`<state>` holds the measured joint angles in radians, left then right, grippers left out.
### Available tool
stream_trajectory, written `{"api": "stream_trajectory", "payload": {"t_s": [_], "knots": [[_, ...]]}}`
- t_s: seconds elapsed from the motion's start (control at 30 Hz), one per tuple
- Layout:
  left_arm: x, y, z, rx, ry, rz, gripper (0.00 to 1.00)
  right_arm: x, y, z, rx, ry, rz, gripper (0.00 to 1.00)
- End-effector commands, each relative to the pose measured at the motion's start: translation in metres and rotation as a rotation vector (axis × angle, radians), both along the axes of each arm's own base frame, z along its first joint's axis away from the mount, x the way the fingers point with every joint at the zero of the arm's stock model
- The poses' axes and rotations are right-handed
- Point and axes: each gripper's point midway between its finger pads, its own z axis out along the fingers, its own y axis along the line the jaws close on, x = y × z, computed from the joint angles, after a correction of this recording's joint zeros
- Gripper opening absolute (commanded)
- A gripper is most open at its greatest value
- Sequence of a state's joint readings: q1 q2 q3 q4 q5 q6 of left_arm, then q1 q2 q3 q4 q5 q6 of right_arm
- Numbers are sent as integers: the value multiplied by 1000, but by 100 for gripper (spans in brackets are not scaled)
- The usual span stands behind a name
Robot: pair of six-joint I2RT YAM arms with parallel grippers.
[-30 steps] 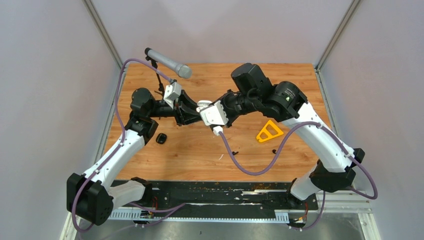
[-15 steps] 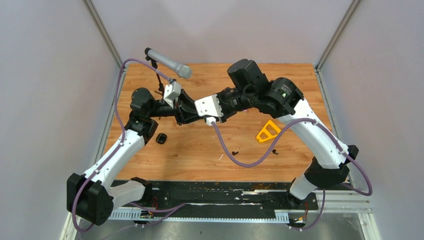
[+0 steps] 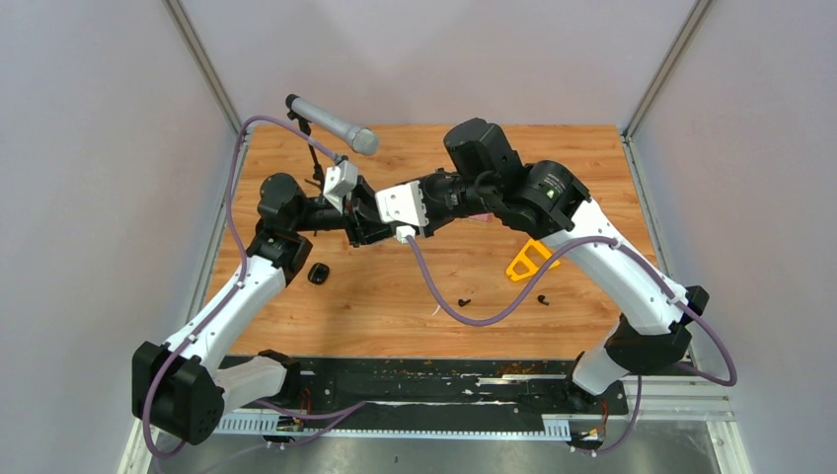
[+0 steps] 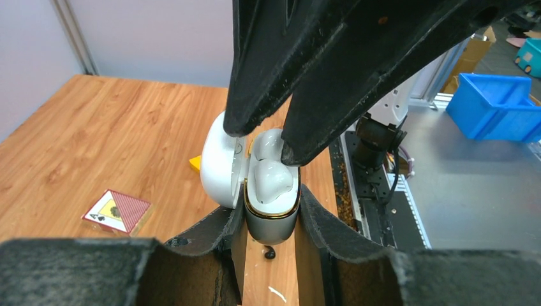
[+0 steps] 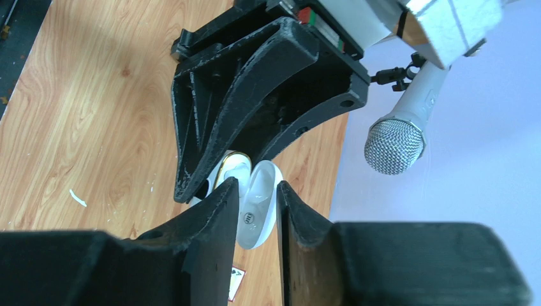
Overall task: Insert the wireless bluetooth earbuds into the charging case
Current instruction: Place the earbud in the charging case, then close the charging case.
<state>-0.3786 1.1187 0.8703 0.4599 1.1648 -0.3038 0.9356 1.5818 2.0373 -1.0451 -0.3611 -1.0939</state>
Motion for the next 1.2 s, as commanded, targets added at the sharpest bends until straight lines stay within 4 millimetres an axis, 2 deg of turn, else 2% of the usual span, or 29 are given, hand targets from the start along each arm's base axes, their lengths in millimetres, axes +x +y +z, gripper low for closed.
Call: {"api": "stream_trajectory", "payload": {"t_s": [0.0,0.17,0.33,0.37,0.43,0.5,0.6,0.7,0.87,1.03,1.17], "knots": [[-5,-2,6,-8,-40,-27,0,-5,-2,43,126,-33,-9,31],[-3,-2,5,-12,-37,-14,0,-13,-12,45,116,6,-14,37],[-2,-2,4,-11,-32,-11,0,1,-23,51,172,99,-120,39],[-2,-2,4,-10,-34,-12,0,5,-26,55,199,137,-148,41],[-1,-2,4,-9,-40,-11,0,3,-34,62,226,233,-137,56],[1,-2,1,0,-49,-8,0,0,-39,48,170,316,-133,71],[5,-2,-4,18,-66,5,0,-13,-45,10,34,429,-111,79],[7,-3,-6,22,-74,9,0,-15,-44,-14,-23,509,-126,80],[6,-2,-8,33,-72,7,0,-11,-30,-32,-35,581,-118,80],[8,-2,-7,38,-71,18,0,-7,-18,-31,-8,620,-108,79],[27,-2,-8,31,17,123,0,-12,-18,-25,2,593,-88,79]]}}
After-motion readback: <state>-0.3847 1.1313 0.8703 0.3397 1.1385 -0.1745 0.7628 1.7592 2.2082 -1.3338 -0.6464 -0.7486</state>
